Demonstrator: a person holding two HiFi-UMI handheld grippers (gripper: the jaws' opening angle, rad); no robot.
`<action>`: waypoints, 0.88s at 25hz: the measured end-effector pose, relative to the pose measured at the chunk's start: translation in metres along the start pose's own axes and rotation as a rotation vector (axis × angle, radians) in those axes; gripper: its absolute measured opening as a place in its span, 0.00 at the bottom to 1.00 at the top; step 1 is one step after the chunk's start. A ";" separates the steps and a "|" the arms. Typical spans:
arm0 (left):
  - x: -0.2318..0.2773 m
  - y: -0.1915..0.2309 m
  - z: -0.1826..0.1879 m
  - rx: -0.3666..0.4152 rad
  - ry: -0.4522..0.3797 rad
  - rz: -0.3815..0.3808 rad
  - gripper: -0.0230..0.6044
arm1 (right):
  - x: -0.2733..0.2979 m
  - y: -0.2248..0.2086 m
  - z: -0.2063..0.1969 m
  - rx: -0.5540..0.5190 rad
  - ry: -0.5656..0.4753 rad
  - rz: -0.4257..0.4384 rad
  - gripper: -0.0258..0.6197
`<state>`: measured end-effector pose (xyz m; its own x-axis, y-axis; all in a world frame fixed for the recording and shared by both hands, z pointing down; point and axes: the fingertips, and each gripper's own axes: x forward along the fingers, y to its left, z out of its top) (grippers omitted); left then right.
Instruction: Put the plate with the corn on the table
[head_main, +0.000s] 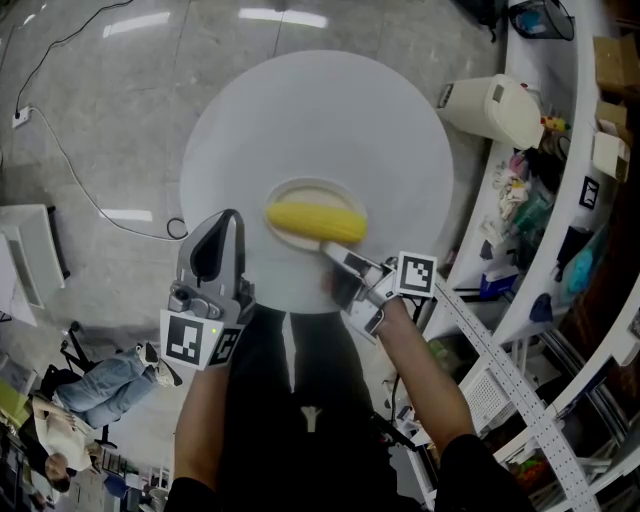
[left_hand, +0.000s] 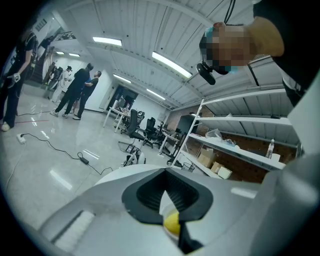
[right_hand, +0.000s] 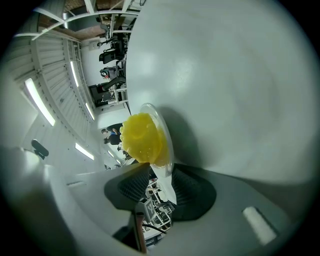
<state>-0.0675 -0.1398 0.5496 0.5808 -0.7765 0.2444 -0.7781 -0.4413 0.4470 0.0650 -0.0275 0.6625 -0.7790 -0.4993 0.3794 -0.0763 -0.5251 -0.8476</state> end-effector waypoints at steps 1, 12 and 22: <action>0.000 0.000 0.000 0.001 0.001 0.000 0.04 | 0.000 -0.001 -0.001 -0.001 0.004 -0.006 0.27; 0.001 0.002 -0.001 -0.003 0.001 -0.001 0.05 | 0.000 -0.003 -0.006 0.021 0.036 -0.045 0.31; 0.002 0.005 0.000 -0.012 -0.002 -0.002 0.04 | 0.000 -0.004 -0.013 0.036 0.071 -0.068 0.38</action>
<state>-0.0697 -0.1434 0.5527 0.5818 -0.7766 0.2415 -0.7741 -0.4377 0.4575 0.0573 -0.0159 0.6607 -0.8151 -0.4118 0.4075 -0.1097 -0.5810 -0.8065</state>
